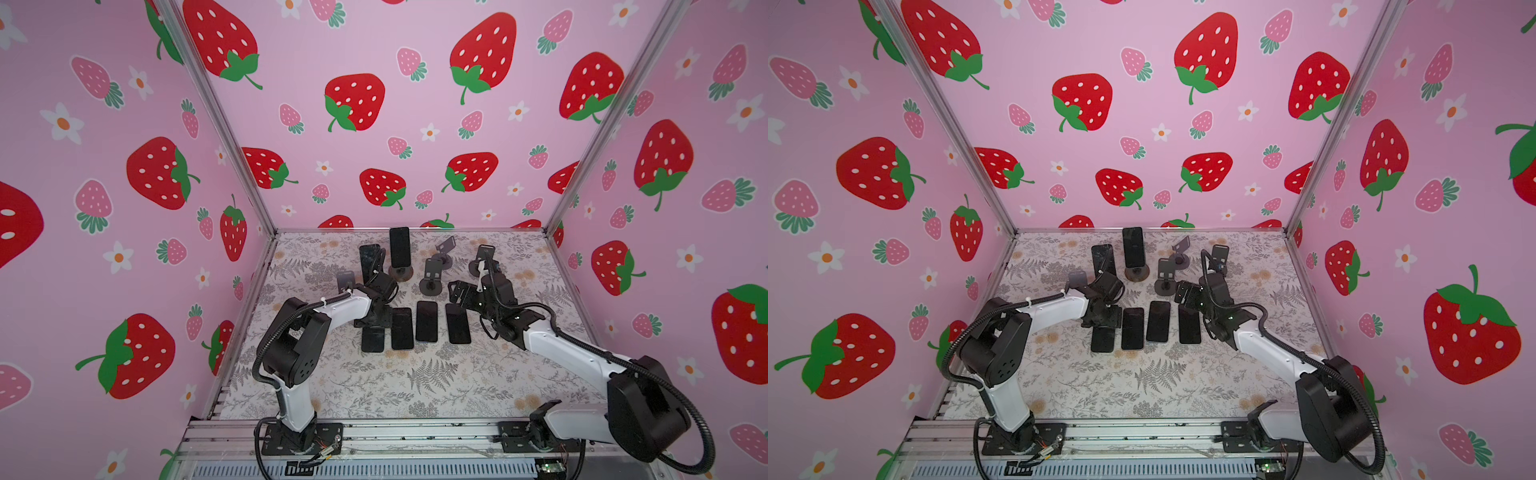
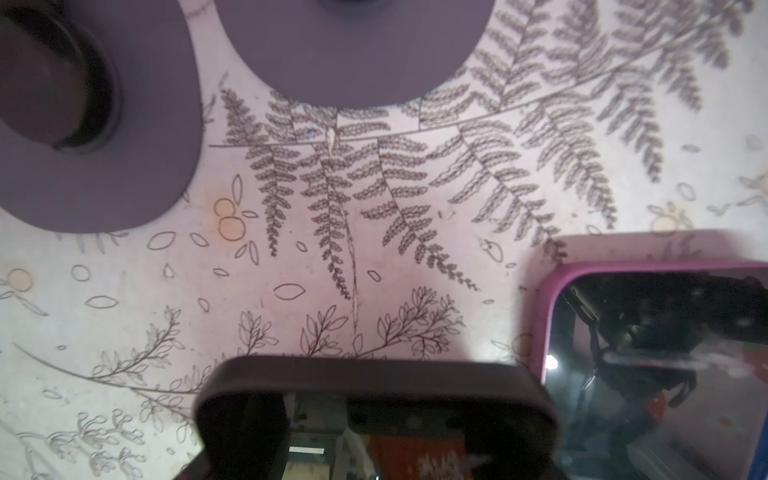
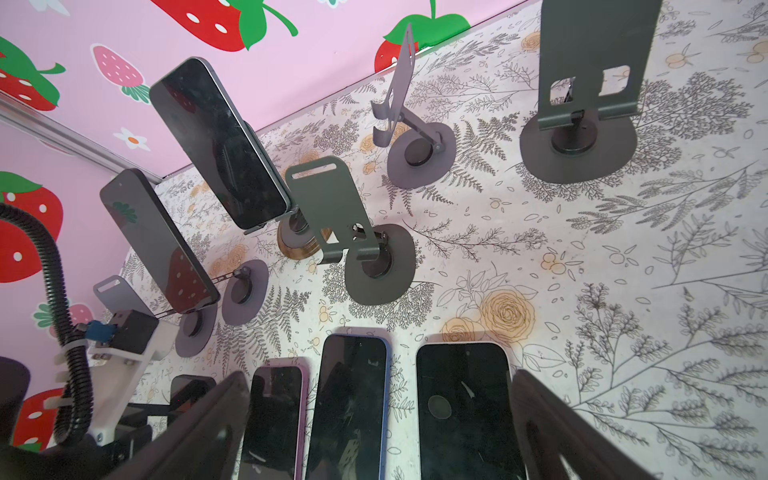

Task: Remove the phone from the phone stand
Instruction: 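Carry the black phone toward the robot and lower it beside the pink-cased phone, then open the left gripper and swing it back up toward the standing phones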

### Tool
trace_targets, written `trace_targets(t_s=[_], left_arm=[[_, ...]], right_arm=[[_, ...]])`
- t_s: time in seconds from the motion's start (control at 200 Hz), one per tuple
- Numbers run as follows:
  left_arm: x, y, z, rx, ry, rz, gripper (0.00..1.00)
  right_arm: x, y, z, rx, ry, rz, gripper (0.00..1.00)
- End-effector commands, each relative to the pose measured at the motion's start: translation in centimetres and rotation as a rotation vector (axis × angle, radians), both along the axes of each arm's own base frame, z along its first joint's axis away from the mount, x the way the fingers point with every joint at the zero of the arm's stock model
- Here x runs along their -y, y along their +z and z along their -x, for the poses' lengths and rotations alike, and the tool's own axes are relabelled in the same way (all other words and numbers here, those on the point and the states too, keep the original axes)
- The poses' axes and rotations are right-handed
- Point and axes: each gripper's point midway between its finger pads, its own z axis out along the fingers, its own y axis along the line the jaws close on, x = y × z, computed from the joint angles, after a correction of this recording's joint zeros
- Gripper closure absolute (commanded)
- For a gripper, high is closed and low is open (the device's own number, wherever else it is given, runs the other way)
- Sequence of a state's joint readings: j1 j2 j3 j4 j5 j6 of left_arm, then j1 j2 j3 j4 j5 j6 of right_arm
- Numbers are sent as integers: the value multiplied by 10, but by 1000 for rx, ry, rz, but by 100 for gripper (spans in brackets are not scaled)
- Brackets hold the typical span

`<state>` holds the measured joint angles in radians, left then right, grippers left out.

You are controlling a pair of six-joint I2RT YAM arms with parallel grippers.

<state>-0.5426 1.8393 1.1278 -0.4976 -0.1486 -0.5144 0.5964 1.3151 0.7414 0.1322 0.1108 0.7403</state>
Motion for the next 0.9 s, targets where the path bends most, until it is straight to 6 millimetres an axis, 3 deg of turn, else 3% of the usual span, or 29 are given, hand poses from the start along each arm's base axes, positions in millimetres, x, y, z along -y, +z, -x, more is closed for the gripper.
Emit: trace_targets(t_s=[0.0, 0.145, 0.615, 0.785, 0.895], left_arm=[[-7, -17, 7, -27, 33, -33, 24], [-3, -20, 7, -37, 27, -22, 23], [-4, -15, 6, -28, 29, -21, 21], [-5, -1, 3, 4, 34, -20, 21], [-3, 21, -2, 30, 19, -19, 21]], right_arm=[[-4, 5, -1, -5, 3, -16, 0], [4, -1, 0, -13, -19, 19, 0], [2, -2, -1, -13, -12, 22, 0], [-3, -2, -3, -15, 9, 18, 0], [-3, -2, -3, -15, 6, 16, 0]])
